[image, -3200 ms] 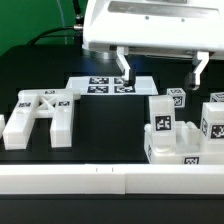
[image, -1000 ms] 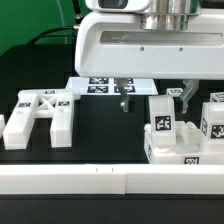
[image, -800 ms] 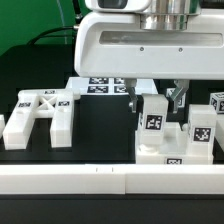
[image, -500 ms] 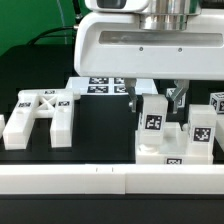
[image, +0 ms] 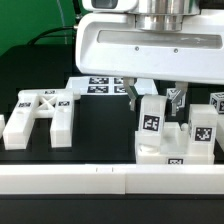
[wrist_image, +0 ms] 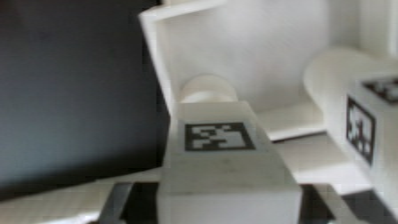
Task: Assemble chair
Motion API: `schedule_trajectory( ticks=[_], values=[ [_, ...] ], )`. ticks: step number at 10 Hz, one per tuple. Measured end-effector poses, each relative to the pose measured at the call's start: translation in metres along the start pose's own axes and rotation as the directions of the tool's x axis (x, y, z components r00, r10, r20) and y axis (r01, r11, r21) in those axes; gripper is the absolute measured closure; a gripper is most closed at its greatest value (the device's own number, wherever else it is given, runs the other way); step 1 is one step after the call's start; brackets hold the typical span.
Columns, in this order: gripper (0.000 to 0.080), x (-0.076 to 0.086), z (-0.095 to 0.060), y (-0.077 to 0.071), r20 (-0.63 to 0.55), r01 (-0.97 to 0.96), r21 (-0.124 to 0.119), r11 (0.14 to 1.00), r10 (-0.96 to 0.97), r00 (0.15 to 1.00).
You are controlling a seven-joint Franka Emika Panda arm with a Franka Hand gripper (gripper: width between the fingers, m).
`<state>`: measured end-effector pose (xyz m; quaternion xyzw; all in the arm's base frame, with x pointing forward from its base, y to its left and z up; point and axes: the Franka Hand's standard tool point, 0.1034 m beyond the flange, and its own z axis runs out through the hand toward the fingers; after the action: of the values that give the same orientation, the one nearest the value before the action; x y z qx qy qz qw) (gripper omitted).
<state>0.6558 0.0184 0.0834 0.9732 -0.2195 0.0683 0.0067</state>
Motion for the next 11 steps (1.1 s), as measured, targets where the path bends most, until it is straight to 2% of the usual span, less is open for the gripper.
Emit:
schedule_trajectory(
  ticks=[2,4,7,9,11],
  values=[
    [0.0509,0.0006,0.0003,-0.0003,-0.004,-0.144,0.001,0.99,0.144,0.99],
    [0.0509,0.0004,0.0006,-0.0008,-0.001,-0.34,0.004,0.94,0.34,0.94],
    [0.0509,0.0002,0.001,-0.0011,0.018,-0.583,0.018,0.812,0.583,0.812],
    [0.0508,-0.0009,0.0014,-0.0032,0.032,-0.723,0.019,0.691,0.722,0.691],
    [0.0508,-0.0015,0.0014,-0.0043,0.032,-0.719,0.019,0.695,0.719,0.695]
  ],
)
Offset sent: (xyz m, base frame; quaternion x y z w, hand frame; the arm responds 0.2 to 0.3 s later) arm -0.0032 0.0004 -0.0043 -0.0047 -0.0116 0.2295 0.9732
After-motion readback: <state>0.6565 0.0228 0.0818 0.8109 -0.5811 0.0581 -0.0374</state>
